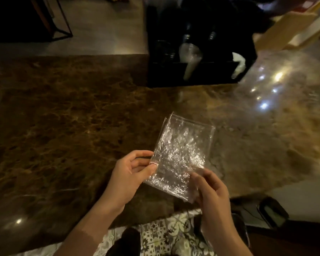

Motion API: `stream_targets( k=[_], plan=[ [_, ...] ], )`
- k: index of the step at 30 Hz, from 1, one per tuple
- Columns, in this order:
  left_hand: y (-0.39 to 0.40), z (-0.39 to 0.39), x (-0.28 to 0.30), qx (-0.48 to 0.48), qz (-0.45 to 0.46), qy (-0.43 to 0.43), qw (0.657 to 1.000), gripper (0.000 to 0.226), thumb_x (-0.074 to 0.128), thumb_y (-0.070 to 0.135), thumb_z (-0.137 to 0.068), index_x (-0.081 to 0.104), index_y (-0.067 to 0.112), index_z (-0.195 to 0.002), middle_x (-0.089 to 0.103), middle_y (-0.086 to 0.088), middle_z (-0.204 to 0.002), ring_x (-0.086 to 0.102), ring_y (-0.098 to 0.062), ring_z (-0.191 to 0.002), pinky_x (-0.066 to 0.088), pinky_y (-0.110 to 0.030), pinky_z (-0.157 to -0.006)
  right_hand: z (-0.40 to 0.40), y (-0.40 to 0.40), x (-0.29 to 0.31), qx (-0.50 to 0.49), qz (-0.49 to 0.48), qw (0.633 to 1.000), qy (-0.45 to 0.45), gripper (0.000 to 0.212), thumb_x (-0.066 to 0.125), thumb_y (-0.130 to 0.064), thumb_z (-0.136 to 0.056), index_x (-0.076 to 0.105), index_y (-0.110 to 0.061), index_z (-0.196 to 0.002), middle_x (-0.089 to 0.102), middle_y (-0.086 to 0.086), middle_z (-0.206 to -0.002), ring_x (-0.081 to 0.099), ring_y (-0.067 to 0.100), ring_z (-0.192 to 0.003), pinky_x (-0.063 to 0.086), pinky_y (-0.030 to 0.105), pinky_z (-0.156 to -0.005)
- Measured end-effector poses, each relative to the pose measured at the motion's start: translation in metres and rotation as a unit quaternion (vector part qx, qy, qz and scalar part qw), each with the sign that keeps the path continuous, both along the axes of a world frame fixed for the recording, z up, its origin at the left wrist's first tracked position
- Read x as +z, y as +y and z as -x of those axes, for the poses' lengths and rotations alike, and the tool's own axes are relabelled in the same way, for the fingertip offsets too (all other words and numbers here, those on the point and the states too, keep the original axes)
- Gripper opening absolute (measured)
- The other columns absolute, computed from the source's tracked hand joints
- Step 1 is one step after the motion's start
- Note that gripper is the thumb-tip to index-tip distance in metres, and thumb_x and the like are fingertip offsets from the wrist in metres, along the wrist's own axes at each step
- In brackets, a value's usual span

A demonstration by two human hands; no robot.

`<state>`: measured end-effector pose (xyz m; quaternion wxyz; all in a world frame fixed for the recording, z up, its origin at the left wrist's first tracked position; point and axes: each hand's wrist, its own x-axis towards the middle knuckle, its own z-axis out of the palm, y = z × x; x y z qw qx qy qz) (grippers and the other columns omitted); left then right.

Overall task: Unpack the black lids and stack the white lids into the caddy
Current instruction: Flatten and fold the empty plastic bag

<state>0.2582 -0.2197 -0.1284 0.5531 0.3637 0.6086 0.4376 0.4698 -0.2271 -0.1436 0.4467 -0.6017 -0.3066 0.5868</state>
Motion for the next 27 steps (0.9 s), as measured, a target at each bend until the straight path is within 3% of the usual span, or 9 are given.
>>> stream_targets(
  k=[3, 8, 13, 18, 22, 25, 27],
  plan=[
    [-0.004, -0.054, -0.003, -0.041, -0.010, 0.010, 0.999, 0.031, 0.078, 0.012, -0.085, 0.070, 0.027, -0.110, 0.078, 0.007, -0.098, 0.075, -0.012, -0.092, 0.056, -0.015, -0.074, -0.053, -0.017, 0.001, -0.019, -0.018, 0.999, -0.027, 0.010, 0.070, -0.022, -0.096, 0.075, -0.014, -0.097, 0.071, -0.002, -0.076, 0.063, 0.008, -0.065, 0.050, 0.028, -0.064],
    [-0.016, -0.137, -0.014, -0.107, -0.017, 0.024, 0.994, 0.032, 0.079, 0.012, -0.085, 0.069, 0.027, -0.111, 0.077, 0.007, -0.101, 0.074, -0.013, -0.093, 0.057, -0.019, -0.077, -0.132, -0.055, -0.009, -0.086, 0.008, 0.995, -0.041, 0.012, 0.069, -0.024, -0.096, 0.076, -0.019, -0.105, 0.080, 0.002, -0.098, 0.075, 0.017, -0.088, 0.058, 0.026, -0.071],
    [-0.033, -0.211, -0.036, -0.169, -0.011, 0.026, 0.985, 0.030, 0.078, 0.011, -0.086, 0.069, 0.028, -0.110, 0.075, 0.002, -0.100, 0.074, -0.015, -0.092, 0.057, -0.021, -0.077, -0.197, -0.095, -0.031, -0.165, 0.038, 0.985, -0.028, 0.009, 0.070, -0.019, -0.096, 0.075, -0.018, -0.103, 0.079, -0.004, -0.090, 0.075, 0.011, -0.082, 0.059, 0.023, -0.064],
    [-0.047, -0.277, -0.069, -0.229, 0.022, 0.020, 0.973, 0.029, 0.075, 0.003, -0.087, 0.069, 0.024, -0.106, 0.068, -0.020, -0.095, 0.063, -0.023, -0.079, 0.056, -0.023, -0.074, -0.252, -0.130, -0.070, -0.233, 0.070, 0.970, -0.012, 0.014, 0.074, -0.020, -0.094, 0.072, -0.018, -0.108, 0.076, -0.006, -0.083, 0.074, 0.009, -0.082, 0.058, 0.018, -0.065],
    [-0.054, -0.317, -0.107, -0.269, 0.097, 0.017, 0.958, 0.029, 0.076, 0.007, -0.086, 0.067, 0.019, -0.111, 0.073, -0.018, -0.101, 0.072, -0.023, -0.093, 0.059, -0.023, -0.078, -0.286, -0.155, -0.113, -0.272, 0.107, 0.956, 0.005, 0.012, 0.075, -0.018, -0.093, 0.072, -0.022, -0.104, 0.073, -0.009, -0.078, 0.073, 0.008, -0.080, 0.059, 0.021, -0.067],
    [-0.060, -0.346, -0.147, -0.279, 0.163, 0.026, 0.946, 0.030, 0.077, 0.005, -0.084, 0.065, 0.015, -0.110, 0.073, -0.018, -0.096, 0.072, -0.020, -0.088, 0.059, -0.025, -0.077, -0.305, -0.169, -0.153, -0.287, 0.145, 0.947, 0.011, 0.011, 0.074, -0.015, -0.093, 0.065, -0.012, -0.099, 0.060, -0.007, -0.067, 0.061, 0.008, -0.064, 0.049, 0.015, -0.058],
    [-0.062, -0.361, -0.181, -0.287, 0.188, 0.034, 0.938, 0.028, 0.075, 0.000, -0.084, 0.064, 0.009, -0.108, 0.068, -0.012, -0.082, 0.067, -0.015, -0.076, 0.056, -0.027, -0.073, -0.315, -0.173, -0.183, -0.297, 0.170, 0.939, 0.024, 0.010, 0.071, -0.008, -0.095, 0.062, -0.005, -0.096, 0.046, 0.003, -0.068, 0.047, 0.011, -0.061, 0.043, 0.019, -0.055]
  ],
)
